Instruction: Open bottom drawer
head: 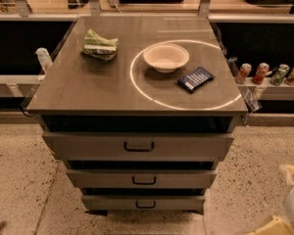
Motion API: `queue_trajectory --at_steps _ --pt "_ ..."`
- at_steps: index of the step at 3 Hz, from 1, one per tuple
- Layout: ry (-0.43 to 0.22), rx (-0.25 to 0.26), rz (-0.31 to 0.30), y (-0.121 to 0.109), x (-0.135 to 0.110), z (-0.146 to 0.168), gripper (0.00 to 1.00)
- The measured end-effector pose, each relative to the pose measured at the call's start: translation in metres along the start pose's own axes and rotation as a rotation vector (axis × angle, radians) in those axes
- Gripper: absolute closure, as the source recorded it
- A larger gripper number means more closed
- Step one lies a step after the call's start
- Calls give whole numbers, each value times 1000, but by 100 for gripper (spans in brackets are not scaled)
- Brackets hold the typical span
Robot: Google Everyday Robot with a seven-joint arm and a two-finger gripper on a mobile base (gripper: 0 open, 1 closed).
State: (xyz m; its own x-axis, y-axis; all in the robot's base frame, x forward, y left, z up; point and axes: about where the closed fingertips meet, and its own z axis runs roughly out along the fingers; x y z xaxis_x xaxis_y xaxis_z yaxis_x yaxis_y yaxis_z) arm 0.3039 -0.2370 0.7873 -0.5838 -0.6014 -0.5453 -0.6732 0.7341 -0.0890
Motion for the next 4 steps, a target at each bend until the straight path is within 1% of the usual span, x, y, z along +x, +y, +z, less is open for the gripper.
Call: queue_trajectory --at_steps 1,2,3,4 --pt "47 -47 88 -2 41 67 0" --pt "86 -83 63 -21 43 124 0" --pt "98 -104 41 -19 42 136 19" --pt "98 -104 41 -19 42 136 43"
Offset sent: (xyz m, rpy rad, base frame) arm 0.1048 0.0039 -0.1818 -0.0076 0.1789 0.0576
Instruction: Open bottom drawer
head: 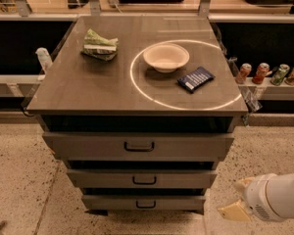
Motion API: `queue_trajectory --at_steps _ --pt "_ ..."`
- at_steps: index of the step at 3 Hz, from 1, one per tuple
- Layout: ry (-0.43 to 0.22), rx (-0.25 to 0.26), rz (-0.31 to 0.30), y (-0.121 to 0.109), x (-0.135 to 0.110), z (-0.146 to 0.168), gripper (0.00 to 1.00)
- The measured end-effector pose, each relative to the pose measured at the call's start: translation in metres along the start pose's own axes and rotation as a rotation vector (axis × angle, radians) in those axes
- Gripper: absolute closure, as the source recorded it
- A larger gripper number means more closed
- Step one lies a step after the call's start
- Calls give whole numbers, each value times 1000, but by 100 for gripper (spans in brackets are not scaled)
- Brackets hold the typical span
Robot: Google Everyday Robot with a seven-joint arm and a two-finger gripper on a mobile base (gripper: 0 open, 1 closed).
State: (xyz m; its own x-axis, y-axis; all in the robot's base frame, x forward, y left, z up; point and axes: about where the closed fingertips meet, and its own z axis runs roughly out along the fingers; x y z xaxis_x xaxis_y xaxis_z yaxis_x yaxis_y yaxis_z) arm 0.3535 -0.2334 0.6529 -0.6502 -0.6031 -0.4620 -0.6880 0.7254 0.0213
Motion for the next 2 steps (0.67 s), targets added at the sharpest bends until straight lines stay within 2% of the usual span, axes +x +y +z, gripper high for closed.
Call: queue_trajectory --at_steps 1,2 --pt "0 0 0 0 0 0 66" --pt "-33 34 -24 -19 -13 9 89"
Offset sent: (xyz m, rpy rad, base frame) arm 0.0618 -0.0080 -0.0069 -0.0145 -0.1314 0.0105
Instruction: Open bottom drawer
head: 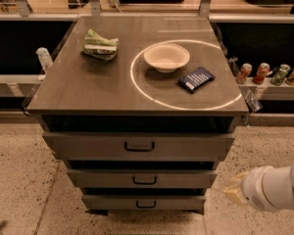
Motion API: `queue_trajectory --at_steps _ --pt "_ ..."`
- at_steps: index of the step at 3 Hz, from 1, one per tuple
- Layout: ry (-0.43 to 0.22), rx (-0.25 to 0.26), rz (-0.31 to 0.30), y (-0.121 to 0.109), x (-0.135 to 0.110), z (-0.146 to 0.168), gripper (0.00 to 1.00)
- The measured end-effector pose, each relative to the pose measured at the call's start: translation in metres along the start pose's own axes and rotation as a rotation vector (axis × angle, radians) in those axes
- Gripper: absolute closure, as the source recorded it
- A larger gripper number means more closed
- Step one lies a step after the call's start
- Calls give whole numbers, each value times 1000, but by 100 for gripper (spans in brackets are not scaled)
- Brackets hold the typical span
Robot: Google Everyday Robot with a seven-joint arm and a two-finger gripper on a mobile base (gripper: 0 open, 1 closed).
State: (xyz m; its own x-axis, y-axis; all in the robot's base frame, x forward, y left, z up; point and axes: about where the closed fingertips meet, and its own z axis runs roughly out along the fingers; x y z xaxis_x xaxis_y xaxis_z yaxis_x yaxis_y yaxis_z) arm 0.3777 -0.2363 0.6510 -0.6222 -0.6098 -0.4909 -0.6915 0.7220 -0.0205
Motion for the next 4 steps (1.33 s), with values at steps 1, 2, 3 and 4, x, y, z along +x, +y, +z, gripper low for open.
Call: queue_trajectory --at_steps 1,2,3,4 --pt "-43 63 -44 -48 -32 27 100" --pt "-43 64 -44 -48 -32 27 100" --pt "-90 84 -61 -44 -40 22 100" --pt "-185 69 33 -26 -18 52 100"
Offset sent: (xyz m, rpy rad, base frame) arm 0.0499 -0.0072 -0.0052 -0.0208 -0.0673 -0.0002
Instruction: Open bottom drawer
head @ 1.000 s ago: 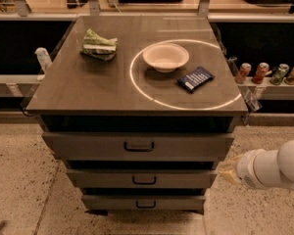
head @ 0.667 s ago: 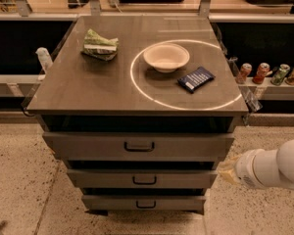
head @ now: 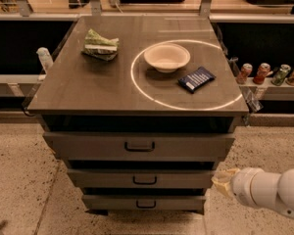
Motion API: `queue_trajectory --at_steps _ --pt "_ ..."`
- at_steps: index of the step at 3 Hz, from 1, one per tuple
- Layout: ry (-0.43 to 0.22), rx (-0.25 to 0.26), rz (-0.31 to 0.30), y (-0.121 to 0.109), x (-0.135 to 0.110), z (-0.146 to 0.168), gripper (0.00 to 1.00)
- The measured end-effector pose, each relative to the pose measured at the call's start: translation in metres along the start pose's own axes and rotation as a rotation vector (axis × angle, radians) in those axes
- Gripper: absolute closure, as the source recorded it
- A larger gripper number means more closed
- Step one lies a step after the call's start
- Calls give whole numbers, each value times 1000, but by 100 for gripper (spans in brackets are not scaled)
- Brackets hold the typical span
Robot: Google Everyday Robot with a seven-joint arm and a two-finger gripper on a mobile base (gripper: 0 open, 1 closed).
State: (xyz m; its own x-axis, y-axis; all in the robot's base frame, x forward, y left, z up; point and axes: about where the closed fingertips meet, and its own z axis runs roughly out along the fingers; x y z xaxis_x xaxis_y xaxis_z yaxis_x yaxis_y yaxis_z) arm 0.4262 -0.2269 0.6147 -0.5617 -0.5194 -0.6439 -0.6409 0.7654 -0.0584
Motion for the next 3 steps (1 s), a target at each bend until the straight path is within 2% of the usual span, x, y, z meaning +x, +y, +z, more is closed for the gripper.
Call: queue_trajectory --at_steps 1,2,3 --pt "-64 3 164 6 54 41 100" --pt "-98 -46 306 15 101 81 100" --pt "-94 -96 349 34 117 103 100"
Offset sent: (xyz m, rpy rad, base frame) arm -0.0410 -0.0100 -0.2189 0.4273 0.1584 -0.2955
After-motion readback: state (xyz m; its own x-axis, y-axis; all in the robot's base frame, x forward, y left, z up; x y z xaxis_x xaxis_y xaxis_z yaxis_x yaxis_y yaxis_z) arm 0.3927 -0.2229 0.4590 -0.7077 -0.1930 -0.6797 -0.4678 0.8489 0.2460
